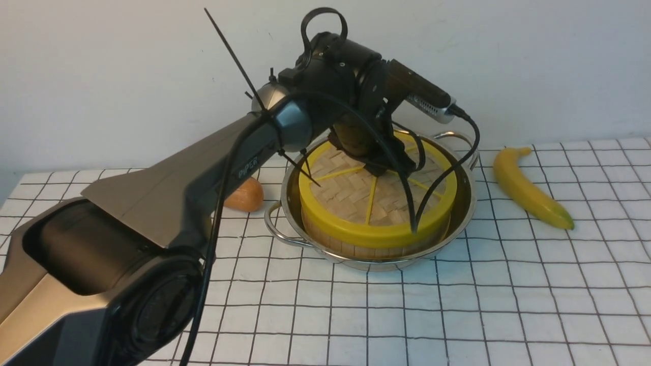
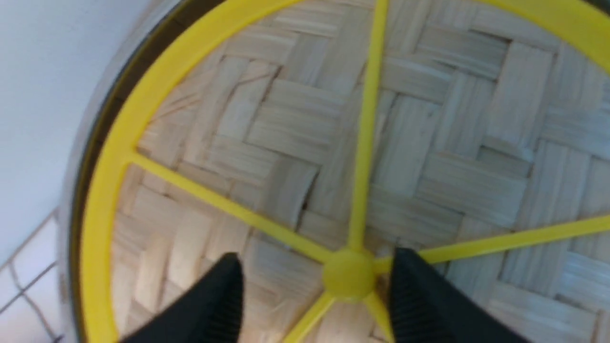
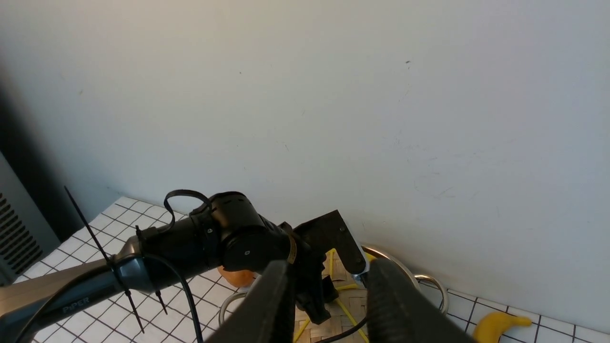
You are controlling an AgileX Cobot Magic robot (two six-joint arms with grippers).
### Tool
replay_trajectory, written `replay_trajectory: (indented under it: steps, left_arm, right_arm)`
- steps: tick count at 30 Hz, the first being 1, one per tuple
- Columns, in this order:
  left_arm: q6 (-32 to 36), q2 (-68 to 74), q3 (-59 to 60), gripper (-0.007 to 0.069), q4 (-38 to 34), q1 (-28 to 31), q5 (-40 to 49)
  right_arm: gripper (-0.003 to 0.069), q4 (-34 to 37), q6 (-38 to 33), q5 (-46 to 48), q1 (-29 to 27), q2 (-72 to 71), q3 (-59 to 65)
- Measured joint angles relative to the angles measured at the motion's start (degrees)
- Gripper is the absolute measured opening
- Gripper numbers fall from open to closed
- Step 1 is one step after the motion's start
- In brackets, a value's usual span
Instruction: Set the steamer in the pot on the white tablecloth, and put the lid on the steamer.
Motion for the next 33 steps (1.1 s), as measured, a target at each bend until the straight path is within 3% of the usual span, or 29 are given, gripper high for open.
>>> replay_trajectory:
  steps: [2,6,8,10,12,14,15,16,19,25,33]
  left_arm:
    - [0.0,-1.4,0.3,0.0514,1.6,0.0,0.5]
    - [-0.1,-4.0,0.4,0.0573,2.5,0.0,2.6]
    - [-0.3,-6.1,0.4,0.0567,2.8,0.0,4.8]
    - [-0.4,-8.1,0.4,0.0535,2.9,0.0,6.6]
    - [-0.4,-11.4,0.4,0.0417,3.0,0.0,10.3]
    - [-0.4,-14.4,0.4,0.0246,3.0,0.0,11.9]
    - [-0.4,-14.7,0.4,0.0229,3.0,0.0,12.0]
    - [-0.2,-16.9,0.4,0.0096,3.0,0.0,12.1]
    - [-0.2,-21.4,1.2,-0.0002,2.0,0.0,12.2]
    - [0.2,-33.7,7.4,-0.0023,-0.9,0.0,12.2]
    - [0.2,-61.9,35.2,-0.0023,-0.3,0.0,9.5]
  right_arm:
    - [0.0240,0.0,0.0,0.0,0.0,0.0,0.0]
    - [0.0240,0.0,0.0,0.0,0.0,0.0,0.0]
    - [0.0240,0.0,-0.1,0.0,0.0,0.0,0.0]
    - [0.0240,-0.2,-0.6,0.0,0.0,0.0,0.0]
    - [0.0240,-1.2,-2.0,0.0,0.0,0.0,0.0]
    - [0.0240,-2.5,-2.6,0.0,0.0,0.0,0.0]
    - [0.0240,-2.6,-2.6,0.0,0.0,0.0,0.0]
    - [0.0240,-3.8,-2.8,0.0,0.0,0.0,0.0]
    - [0.0240,-5.4,-3.3,-0.1,0.0,-0.3,0.8]
    - [0.0240,-9.1,-5.8,-0.1,0.0,-3.3,8.5]
    - [0.0235,-13.4,-4.2,-2.8,0.0,-17.2,30.3]
